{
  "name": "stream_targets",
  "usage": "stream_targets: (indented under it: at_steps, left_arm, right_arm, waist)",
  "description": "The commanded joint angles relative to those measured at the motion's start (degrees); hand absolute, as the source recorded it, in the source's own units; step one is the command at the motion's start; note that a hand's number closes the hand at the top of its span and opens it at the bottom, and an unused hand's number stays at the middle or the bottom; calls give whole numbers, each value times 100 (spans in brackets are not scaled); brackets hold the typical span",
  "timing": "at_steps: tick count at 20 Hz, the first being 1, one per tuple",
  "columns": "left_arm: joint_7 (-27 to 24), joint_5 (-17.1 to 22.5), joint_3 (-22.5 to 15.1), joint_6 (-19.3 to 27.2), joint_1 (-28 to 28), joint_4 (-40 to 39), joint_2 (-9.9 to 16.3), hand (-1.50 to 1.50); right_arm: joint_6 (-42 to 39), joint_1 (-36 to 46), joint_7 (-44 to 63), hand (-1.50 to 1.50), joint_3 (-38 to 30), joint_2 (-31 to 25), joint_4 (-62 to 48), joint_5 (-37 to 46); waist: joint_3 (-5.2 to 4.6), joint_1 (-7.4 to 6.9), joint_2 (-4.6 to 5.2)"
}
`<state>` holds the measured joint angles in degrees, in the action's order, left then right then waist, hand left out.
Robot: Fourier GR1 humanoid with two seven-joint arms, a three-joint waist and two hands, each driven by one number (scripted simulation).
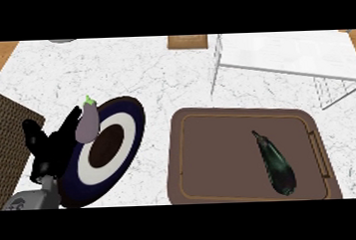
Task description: Pick the cupcake from the tray and place it in the tiered shelf
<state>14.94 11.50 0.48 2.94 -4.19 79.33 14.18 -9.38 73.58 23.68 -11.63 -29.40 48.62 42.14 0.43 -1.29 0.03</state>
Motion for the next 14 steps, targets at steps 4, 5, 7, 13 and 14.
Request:
stream_targets:
  at_steps: [4,5,7,13,14]
  left_arm:
    - [169,-244,-241,195,202,15,-285,0]
    - [199,-107,-144,27,210,21,-183,0]
    - [35,-148,-70,-55,410,18,-69,0]
    - [109,-75,24,-39,228,-191,-153,0]
    - [-115,-133,37,-92,159,-295,-131,0]
  right_arm:
    - [284,118,-450,150,-5,19,-563,69]
    - [16,298,-661,150,-124,-298,-756,-27]
    - [-18,429,-439,150,27,-156,-718,84]
    - [733,191,-41,-150,-525,91,-503,-247]
    - [721,424,-65,-150,-689,-31,-727,-348]
  waist:
    - [-44,24,21]
    - [-45,12,26]
    - [-46,11,14]
    - [-44,66,12]
    - [-47,31,33]
